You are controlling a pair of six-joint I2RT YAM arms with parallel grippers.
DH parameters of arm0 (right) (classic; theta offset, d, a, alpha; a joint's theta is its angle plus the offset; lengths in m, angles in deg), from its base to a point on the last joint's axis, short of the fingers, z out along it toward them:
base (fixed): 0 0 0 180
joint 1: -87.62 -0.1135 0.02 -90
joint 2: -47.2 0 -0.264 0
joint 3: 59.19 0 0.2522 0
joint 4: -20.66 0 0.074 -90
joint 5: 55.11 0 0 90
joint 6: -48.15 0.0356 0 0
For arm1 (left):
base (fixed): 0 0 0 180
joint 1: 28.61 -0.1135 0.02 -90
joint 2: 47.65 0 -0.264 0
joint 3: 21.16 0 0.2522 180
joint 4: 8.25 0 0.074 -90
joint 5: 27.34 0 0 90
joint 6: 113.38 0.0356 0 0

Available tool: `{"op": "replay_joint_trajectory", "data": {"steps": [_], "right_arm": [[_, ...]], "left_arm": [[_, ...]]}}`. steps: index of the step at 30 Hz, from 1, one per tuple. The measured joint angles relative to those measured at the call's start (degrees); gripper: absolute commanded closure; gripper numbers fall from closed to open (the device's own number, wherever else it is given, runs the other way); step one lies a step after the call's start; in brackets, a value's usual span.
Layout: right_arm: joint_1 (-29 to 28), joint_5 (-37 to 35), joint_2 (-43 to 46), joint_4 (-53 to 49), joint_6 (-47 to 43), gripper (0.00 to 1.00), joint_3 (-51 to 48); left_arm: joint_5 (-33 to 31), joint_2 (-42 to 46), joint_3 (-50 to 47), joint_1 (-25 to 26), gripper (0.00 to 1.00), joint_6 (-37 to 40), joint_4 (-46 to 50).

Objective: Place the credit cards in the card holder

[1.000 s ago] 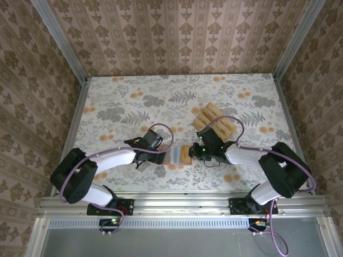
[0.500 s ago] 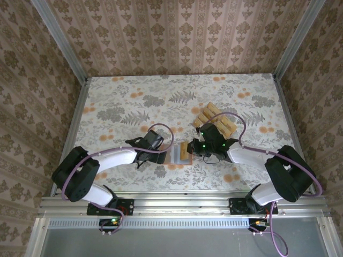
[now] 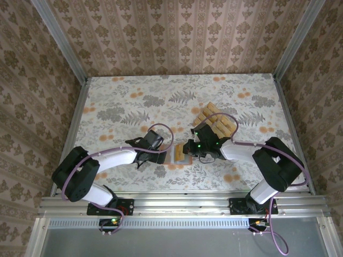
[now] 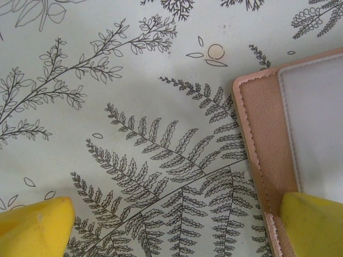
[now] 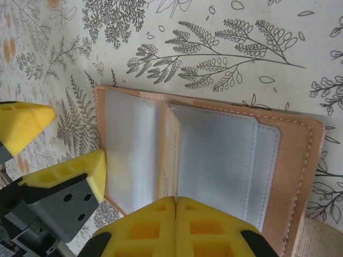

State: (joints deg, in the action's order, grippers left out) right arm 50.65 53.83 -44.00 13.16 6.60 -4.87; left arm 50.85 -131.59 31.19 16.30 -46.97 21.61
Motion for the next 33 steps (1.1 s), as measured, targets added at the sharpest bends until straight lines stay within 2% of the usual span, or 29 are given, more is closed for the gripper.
{"op": "replay_joint_trajectory", "data": {"steps": [14,23,29,33], "right_arm": [[0.7,-0.3,0.0,0.3,-0.5,1.0,-1.6],[0.7,-0.3,0.0,0.5,-0.5,1.0,-1.6],[0.7,-0.3,0.0,0.5,-0.5,1.0,-1.6],[0.7,-0.3,0.0,0.5,-0.5,1.0,-1.6]], "left_arm": [[0.0,0.0,0.2,0.0,0.0,0.0,0.3],[0.1,2.8,5.2,0.2,0.0,0.8,3.9],[0.3,2.6,8.6,2.2,0.0,1.6,4.3],[0.4,-0.5,10.0,3.4,0.0,1.8,4.1]]}}
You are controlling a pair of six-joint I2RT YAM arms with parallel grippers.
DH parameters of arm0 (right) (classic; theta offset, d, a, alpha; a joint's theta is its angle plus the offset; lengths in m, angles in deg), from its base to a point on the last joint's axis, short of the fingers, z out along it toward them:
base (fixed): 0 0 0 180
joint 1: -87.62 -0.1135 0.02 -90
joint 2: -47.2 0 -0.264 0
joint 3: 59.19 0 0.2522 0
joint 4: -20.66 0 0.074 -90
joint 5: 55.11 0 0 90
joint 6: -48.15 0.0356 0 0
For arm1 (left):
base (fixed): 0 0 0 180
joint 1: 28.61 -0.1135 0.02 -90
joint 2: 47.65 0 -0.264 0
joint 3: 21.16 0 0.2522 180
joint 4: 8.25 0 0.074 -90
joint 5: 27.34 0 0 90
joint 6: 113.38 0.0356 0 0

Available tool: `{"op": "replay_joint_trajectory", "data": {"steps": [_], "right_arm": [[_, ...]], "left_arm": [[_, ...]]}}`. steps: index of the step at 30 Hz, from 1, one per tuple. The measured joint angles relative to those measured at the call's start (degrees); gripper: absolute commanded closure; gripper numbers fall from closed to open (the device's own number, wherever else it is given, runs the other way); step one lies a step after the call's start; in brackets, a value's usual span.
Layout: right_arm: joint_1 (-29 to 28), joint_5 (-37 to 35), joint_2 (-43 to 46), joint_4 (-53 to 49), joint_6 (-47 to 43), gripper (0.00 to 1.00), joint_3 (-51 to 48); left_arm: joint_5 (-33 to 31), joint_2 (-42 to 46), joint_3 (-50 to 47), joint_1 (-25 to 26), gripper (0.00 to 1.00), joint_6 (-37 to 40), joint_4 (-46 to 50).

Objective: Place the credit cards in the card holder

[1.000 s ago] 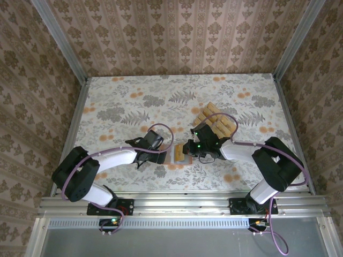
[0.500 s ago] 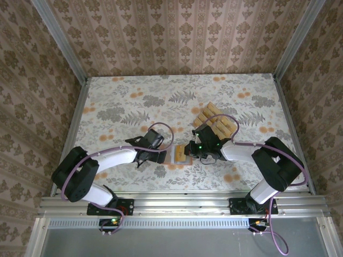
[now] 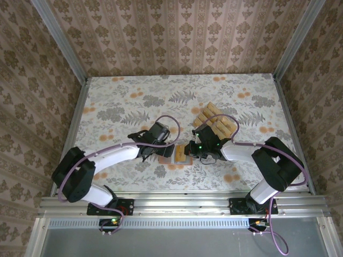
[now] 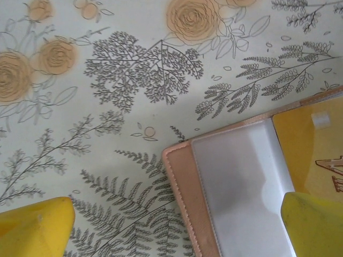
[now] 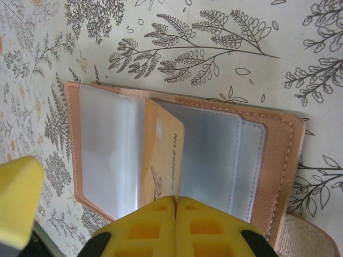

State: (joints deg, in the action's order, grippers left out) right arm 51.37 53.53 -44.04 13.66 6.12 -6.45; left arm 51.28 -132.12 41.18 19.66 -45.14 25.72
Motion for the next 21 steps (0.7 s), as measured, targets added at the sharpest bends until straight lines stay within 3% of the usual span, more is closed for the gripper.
{"op": "replay_joint_trajectory", "data": {"steps": [9,21], "right_arm": [[0.0,0.0,0.0,0.4,0.0,1.0,-0.1],[0.0,-0.2,0.0,0.4,0.0,1.0,-0.2]], "left_arm": [[0.1,-5.4,0.5,0.5,0.0,0.0,-1.4],[0.0,-5.6,-3.8,0.5,0.0,-1.7,-4.3]]}}
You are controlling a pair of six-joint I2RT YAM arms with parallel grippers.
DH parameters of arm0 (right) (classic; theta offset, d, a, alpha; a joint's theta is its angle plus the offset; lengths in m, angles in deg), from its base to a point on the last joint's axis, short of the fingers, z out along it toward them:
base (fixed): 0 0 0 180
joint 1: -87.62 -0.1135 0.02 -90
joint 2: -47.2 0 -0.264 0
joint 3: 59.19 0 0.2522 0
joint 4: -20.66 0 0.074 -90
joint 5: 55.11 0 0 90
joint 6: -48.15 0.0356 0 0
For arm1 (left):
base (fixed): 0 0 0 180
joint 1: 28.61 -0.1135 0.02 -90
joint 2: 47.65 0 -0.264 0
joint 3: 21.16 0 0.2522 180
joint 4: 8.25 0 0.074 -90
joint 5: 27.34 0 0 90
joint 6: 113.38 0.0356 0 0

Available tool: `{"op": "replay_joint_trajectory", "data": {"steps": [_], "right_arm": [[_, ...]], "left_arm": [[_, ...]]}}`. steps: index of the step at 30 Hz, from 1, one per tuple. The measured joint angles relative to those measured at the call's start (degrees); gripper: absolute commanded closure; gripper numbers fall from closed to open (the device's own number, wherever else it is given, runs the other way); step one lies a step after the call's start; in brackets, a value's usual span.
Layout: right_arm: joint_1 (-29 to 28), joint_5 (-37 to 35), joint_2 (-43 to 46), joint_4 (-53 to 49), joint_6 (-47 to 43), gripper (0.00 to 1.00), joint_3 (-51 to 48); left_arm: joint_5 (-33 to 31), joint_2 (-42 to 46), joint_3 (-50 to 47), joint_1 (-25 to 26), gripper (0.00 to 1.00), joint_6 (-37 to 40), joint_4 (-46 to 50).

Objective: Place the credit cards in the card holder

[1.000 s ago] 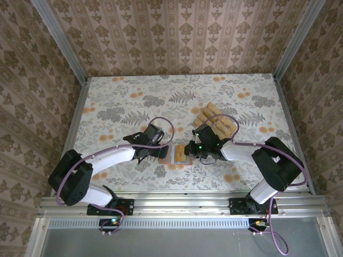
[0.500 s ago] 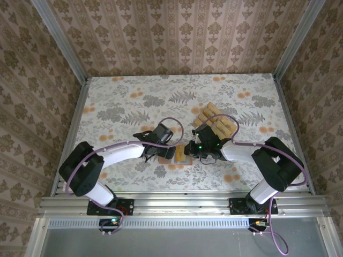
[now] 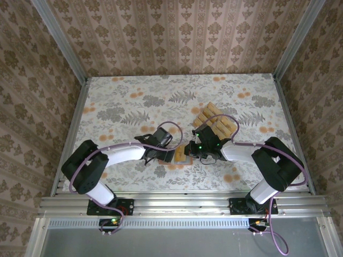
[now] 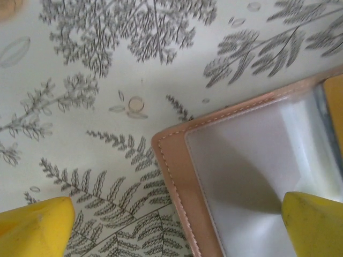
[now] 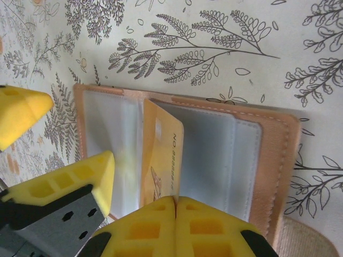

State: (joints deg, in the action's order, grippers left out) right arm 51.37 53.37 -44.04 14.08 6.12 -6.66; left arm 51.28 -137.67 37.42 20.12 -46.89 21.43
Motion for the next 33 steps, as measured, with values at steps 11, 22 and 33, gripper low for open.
{"op": "replay_joint_trajectory", "data": {"steps": [11,22,33], "right_arm": [[1.4,0.0,0.0,-0.1,-1.0,1.0,-0.4],[4.8,0.2,2.1,-0.3,-2.6,1.0,-2.9],[4.8,0.2,2.1,-0.3,-2.6,1.0,-3.0]], "left_arm": [[0.0,2.6,-3.3,-0.3,0.0,-2.3,-2.0],[0.1,2.6,-3.5,-1.1,0.0,-2.4,-2.5],[0.8,7.7,-3.4,-1.2,0.0,-2.2,-0.1]]}}
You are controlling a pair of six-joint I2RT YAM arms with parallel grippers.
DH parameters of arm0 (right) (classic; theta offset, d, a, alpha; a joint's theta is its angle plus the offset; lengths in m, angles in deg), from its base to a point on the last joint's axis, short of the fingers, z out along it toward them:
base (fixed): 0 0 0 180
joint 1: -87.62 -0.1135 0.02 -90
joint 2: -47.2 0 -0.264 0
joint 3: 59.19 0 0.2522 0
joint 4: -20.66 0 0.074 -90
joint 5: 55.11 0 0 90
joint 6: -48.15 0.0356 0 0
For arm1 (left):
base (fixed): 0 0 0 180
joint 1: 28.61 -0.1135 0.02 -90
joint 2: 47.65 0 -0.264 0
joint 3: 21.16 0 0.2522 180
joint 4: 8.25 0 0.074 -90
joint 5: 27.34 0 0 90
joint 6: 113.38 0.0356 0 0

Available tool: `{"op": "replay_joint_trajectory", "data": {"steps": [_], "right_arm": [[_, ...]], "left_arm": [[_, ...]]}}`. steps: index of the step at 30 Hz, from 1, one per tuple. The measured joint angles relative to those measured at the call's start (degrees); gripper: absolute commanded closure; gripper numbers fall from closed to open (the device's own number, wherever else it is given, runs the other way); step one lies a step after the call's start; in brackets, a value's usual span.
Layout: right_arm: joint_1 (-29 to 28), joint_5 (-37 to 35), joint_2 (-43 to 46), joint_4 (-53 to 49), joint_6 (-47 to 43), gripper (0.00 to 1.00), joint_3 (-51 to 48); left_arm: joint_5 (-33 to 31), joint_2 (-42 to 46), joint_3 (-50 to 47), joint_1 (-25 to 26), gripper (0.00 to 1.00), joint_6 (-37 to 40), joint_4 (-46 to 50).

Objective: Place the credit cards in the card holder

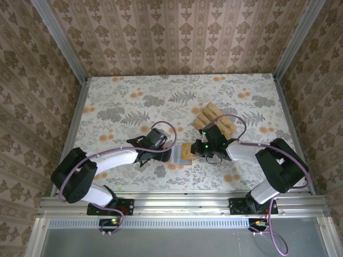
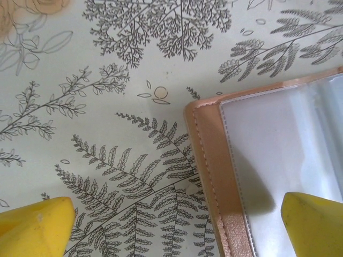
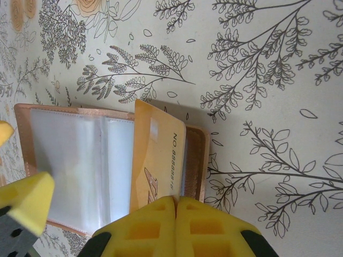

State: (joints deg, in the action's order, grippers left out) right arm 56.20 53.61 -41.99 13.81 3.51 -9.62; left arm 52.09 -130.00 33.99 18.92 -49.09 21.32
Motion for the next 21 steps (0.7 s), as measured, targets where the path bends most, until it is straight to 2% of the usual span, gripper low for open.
{"op": "replay_joint_trajectory", "data": {"steps": [21], "right_arm": [[0.0,2.9,2.1,0.3,0.0,1.0,0.5]], "left_arm": [[-0.6,1.1,-4.3,-0.4,0.0,-1.3,0.3]]}}
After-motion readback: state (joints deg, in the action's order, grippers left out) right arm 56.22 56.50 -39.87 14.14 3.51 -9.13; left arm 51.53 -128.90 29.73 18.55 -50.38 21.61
